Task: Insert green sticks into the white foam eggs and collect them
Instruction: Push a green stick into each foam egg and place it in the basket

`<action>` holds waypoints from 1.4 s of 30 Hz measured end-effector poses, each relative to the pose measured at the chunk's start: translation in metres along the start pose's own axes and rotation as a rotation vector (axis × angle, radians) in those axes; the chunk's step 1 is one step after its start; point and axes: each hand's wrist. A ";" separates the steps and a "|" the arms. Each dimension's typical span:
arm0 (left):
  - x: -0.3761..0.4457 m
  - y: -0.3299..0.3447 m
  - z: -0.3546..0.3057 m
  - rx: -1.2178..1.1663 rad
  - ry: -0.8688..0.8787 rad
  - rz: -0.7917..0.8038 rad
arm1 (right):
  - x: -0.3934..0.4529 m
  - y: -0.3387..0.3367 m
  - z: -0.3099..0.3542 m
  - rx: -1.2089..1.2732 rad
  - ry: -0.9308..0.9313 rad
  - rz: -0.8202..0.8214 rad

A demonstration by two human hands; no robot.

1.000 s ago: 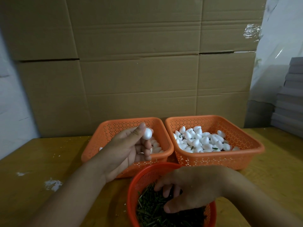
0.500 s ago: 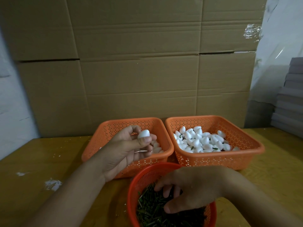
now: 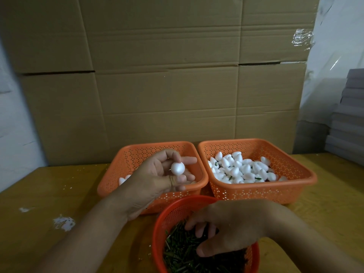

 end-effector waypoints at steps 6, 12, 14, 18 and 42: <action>0.001 -0.004 0.000 -0.132 -0.055 0.043 | 0.001 0.000 -0.002 -0.004 -0.008 0.002; 0.003 -0.007 0.000 -0.297 -0.099 0.055 | 0.007 0.002 -0.005 -0.067 -0.018 -0.031; 0.004 -0.008 0.002 -0.316 -0.112 0.030 | 0.010 0.005 -0.005 -0.127 -0.010 -0.082; 0.005 -0.010 0.004 -0.343 -0.124 -0.042 | 0.016 0.012 -0.006 -0.253 0.013 -0.224; 0.003 -0.011 0.002 -0.353 -0.116 -0.142 | 0.001 -0.006 -0.007 0.063 -0.138 -0.441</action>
Point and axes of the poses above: each hand's wrist, its own x-axis towards the middle knuckle, its own y-axis out of the palm, z = x × y, and after that the axes turned 10 degrees about z, right-handed
